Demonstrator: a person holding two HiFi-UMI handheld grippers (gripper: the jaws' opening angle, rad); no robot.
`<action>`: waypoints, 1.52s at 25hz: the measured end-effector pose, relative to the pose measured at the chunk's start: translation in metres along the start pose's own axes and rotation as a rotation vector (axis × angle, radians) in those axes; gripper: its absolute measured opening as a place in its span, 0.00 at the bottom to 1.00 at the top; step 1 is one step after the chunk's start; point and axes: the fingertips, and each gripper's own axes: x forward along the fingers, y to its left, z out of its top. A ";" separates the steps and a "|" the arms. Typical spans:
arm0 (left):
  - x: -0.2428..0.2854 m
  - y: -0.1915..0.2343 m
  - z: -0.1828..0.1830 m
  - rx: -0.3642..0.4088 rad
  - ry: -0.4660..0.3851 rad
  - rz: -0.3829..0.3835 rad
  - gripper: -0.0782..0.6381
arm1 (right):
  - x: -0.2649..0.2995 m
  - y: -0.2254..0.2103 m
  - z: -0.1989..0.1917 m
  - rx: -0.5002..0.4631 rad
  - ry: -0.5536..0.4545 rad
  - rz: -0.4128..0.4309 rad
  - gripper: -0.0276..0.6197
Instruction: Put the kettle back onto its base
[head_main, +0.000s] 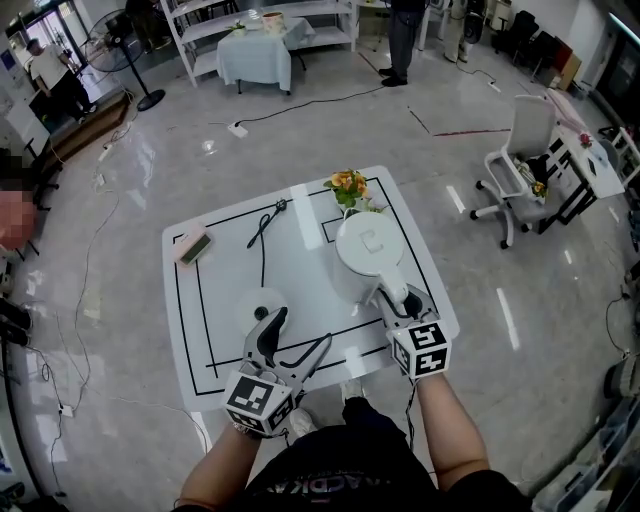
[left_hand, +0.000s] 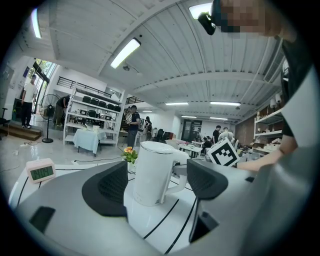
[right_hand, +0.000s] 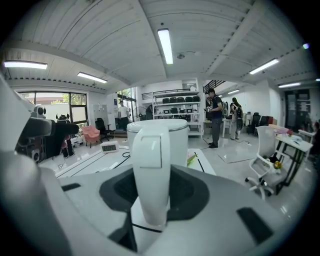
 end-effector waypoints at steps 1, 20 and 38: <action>-0.001 0.000 0.000 -0.003 0.000 0.002 0.61 | -0.001 0.000 0.000 0.000 0.000 0.001 0.24; -0.013 0.007 0.003 -0.001 -0.013 0.045 0.61 | -0.004 -0.002 0.008 -0.035 -0.063 0.013 0.23; -0.035 0.035 0.011 -0.036 -0.059 0.140 0.18 | 0.008 0.017 0.065 -0.118 -0.201 0.087 0.23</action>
